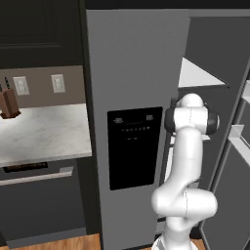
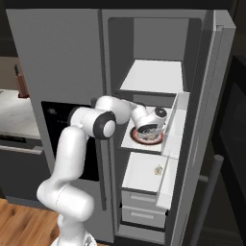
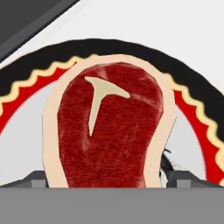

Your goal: Transport the steak from the fridge to the microwave and turn on the microwave.

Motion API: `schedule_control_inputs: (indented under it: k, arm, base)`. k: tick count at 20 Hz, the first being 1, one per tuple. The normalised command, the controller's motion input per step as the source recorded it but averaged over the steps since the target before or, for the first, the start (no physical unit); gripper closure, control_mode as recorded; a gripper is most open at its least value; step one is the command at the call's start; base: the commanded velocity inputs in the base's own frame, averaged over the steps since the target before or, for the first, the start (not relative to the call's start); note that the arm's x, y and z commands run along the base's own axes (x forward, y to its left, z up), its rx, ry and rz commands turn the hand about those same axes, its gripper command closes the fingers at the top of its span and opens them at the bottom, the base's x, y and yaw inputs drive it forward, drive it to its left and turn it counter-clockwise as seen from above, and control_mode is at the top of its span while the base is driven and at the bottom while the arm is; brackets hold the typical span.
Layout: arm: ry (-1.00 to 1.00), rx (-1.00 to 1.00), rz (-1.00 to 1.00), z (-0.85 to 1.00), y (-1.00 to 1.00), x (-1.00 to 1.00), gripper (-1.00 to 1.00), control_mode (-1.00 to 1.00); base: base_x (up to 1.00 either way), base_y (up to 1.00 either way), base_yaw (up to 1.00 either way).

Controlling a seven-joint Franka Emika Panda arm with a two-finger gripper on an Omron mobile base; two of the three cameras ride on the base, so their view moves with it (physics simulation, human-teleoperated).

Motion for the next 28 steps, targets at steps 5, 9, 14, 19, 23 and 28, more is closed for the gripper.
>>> schedule_control_inputs:
  k: [5,9,14,19,23,28]
  arm:
    - [0.0,0.0,0.03,-0.21,0.2,0.5,1.0,-1.0]
    - [0.0,0.01,0.05,-0.29,0.27,0.11,1.0,-1.0]
    - [0.0,0.06,0.01,-0.19,0.21,-0.2,1.0,-1.0]
    - [-0.11,0.14,0.0,0.06,0.26,-0.77,1.0,-1.0]
    - [-0.17,0.12,0.0,0.25,0.48,-0.92,1.0,-1.0]
    - [-0.22,0.03,0.0,0.44,0.41,-0.98,1.0,-1.0]
  base:
    - [0.0,0.0,0.0]
    - [0.0,0.0,0.0]
    - [0.0,0.0,0.0]
    - [0.0,0.0,0.0]
    - [0.0,0.0,0.0]
    - [0.0,0.0,0.0]
